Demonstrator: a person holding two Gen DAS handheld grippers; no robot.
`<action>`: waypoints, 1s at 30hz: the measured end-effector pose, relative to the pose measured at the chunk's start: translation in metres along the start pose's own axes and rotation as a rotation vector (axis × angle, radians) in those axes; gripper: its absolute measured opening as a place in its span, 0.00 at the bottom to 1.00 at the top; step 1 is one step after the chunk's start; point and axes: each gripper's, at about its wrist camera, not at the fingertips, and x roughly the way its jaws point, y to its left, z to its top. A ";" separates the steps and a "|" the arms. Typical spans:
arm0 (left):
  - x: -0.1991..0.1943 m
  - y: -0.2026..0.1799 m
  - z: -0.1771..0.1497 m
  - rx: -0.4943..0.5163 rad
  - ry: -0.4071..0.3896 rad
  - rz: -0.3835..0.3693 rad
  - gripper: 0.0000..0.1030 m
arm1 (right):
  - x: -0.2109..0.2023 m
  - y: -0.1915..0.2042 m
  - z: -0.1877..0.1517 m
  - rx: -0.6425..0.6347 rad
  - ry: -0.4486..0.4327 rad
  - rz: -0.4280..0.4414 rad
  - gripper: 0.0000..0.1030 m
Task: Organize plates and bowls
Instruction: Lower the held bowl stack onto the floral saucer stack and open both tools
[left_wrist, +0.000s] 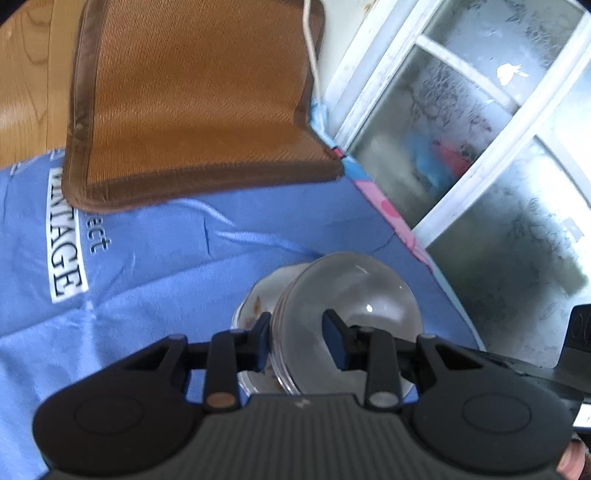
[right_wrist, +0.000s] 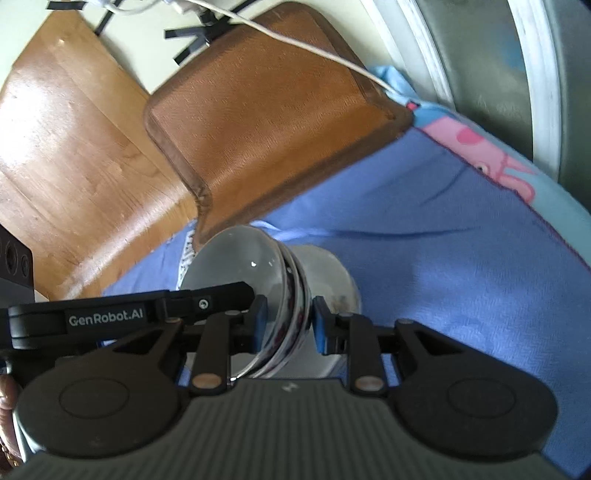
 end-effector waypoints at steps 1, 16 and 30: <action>0.000 0.001 0.000 0.000 -0.003 0.002 0.29 | 0.001 -0.001 0.000 -0.003 -0.002 0.003 0.28; -0.057 -0.014 -0.013 0.102 -0.194 0.145 0.57 | -0.047 0.018 -0.012 -0.112 -0.305 -0.082 0.41; -0.107 -0.039 -0.100 0.207 -0.311 0.231 0.61 | -0.090 0.044 -0.099 -0.092 -0.333 -0.105 0.42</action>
